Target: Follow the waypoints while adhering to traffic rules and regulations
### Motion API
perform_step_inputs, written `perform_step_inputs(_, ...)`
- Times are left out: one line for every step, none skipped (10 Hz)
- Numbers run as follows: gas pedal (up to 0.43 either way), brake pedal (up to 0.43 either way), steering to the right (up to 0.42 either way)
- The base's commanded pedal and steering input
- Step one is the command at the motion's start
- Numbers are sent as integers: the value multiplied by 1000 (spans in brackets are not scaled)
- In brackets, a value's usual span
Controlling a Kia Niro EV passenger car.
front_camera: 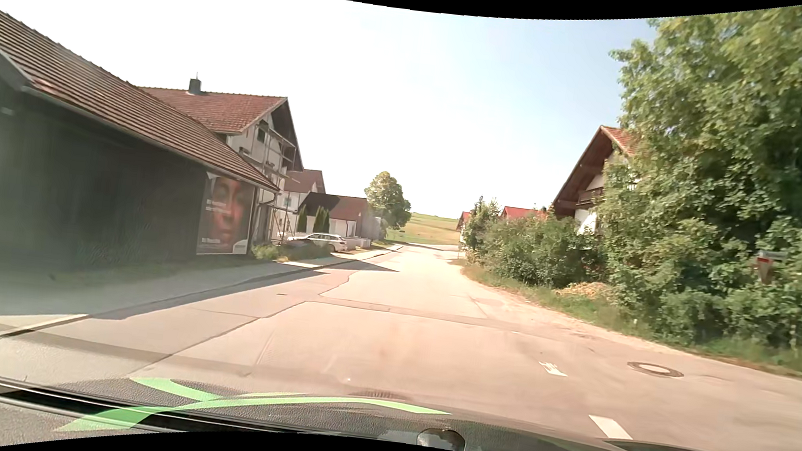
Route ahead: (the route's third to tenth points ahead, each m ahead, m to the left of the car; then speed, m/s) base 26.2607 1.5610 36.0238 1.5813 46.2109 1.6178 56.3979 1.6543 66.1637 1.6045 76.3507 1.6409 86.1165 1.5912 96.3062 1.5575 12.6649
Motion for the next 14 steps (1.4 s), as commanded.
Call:
perform_step_inputs(110,0,-3)
perform_step_inputs(130,0,-1)
perform_step_inputs(130,0,-1)
perform_step_inputs(138,0,0)
perform_step_inputs(138,0,-1)
perform_step_inputs(150,0,0)
perform_step_inputs(150,0,0)
perform_step_inputs(150,0,0)
perform_step_inputs(157,0,0)
perform_step_inputs(157,0,0)
perform_step_inputs(157,0,0)
perform_step_inputs(157,0,0)
perform_step_inputs(169,0,1)
perform_step_inputs(169,0,1)
